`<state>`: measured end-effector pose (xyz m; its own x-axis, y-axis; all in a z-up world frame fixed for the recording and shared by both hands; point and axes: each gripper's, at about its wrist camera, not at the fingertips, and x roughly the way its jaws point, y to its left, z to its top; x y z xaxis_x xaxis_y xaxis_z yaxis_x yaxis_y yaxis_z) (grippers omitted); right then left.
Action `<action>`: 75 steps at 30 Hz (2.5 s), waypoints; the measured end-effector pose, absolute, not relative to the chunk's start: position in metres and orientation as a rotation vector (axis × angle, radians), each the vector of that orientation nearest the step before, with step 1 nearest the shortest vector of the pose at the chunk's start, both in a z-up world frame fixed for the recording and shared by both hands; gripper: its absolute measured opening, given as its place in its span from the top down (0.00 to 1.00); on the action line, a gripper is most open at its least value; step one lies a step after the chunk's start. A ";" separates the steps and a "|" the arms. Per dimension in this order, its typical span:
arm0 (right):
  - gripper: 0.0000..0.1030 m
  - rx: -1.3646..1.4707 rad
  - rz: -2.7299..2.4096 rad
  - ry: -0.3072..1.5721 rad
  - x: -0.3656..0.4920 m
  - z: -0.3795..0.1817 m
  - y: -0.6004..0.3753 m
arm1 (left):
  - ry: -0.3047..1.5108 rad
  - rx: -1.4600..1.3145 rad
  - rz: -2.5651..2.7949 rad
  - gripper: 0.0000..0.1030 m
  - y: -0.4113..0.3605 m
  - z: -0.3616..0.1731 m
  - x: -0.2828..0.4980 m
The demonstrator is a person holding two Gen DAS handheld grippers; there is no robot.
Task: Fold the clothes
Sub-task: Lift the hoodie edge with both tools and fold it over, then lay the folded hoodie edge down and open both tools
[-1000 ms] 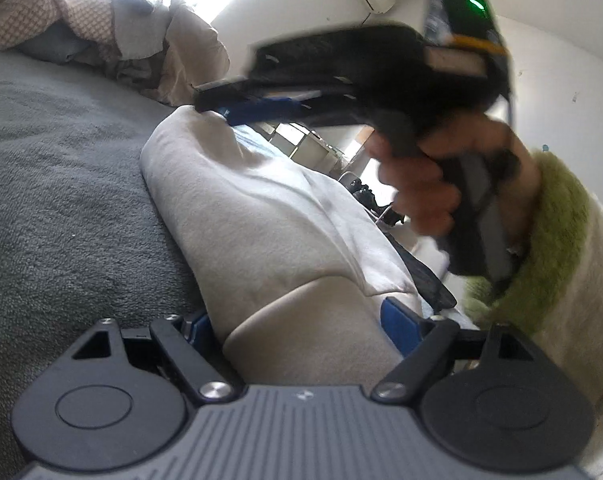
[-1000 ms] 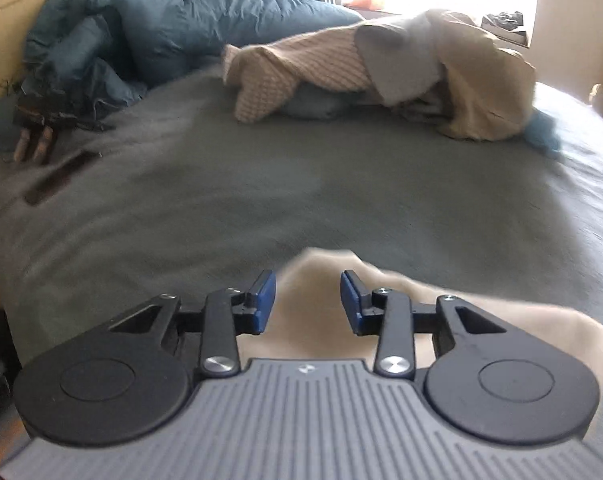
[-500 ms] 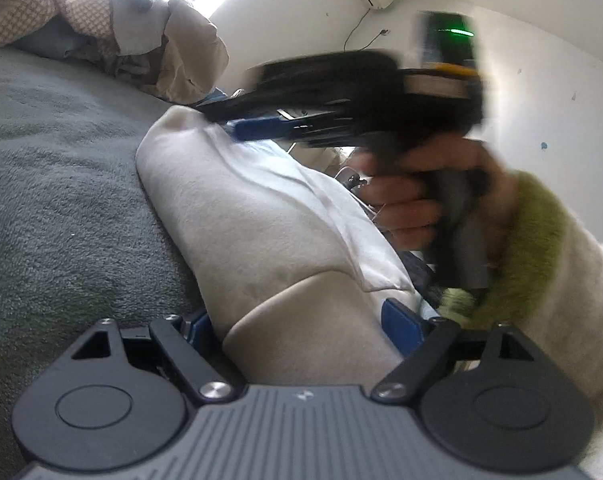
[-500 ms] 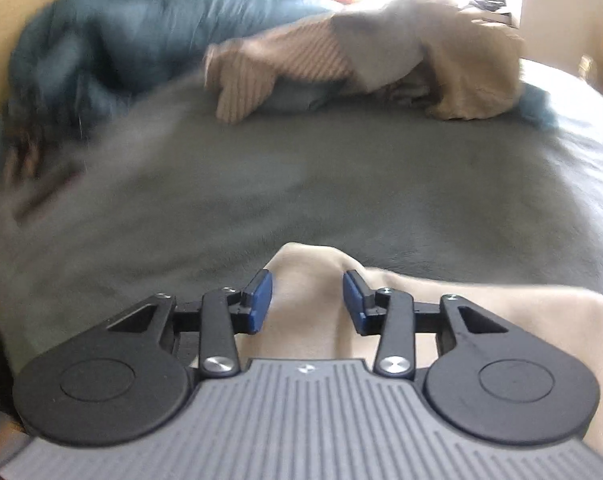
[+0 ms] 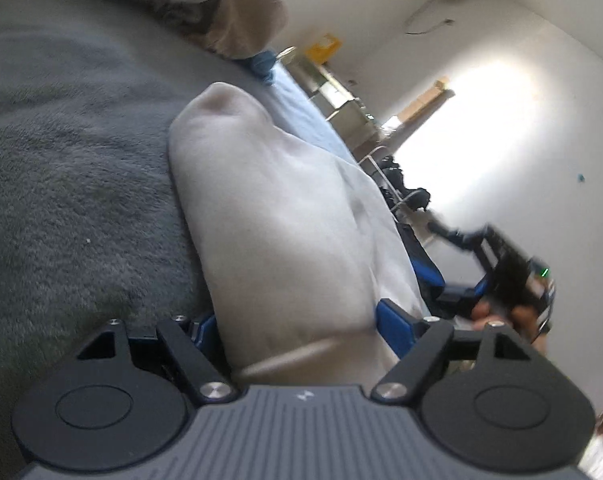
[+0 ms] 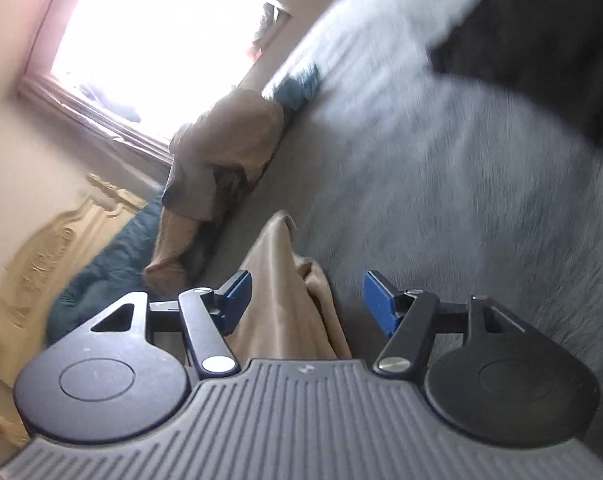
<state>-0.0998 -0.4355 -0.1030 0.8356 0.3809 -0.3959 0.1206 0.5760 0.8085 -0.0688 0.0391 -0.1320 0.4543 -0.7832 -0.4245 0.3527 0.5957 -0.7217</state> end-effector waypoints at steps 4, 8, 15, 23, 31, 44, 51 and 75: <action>0.37 1.024 0.272 0.644 -0.066 -0.130 -0.433 | 0.877 -0.628 -0.728 0.20 0.037 -0.132 -0.051; 0.35 1.061 0.365 0.668 -0.034 -0.141 -0.422 | 0.894 -0.594 -0.699 0.19 0.027 -0.130 -0.043; 0.35 1.059 0.461 0.716 -0.013 -0.151 -0.412 | 0.910 -0.583 -0.668 0.19 0.018 -0.130 -0.034; 0.34 0.888 0.599 0.796 -0.061 -0.145 -0.395 | 0.911 -0.570 -0.678 0.18 0.017 -0.130 -0.033; 0.33 0.939 0.751 0.837 -0.044 -0.150 -0.392 | 0.908 -0.571 -0.694 0.18 0.017 -0.131 -0.031; 0.73 0.879 0.707 0.774 -0.036 -0.130 -0.367 | 0.911 -0.516 -0.643 0.23 0.012 -0.113 -0.054; 0.74 0.747 0.720 0.698 -0.047 -0.081 -0.355 | 0.918 -0.526 -0.690 0.23 -0.002 -0.102 -0.049; 0.74 0.377 0.233 0.771 -0.058 0.025 -0.424 | 1.030 -0.797 -0.972 0.18 -0.191 -0.150 0.023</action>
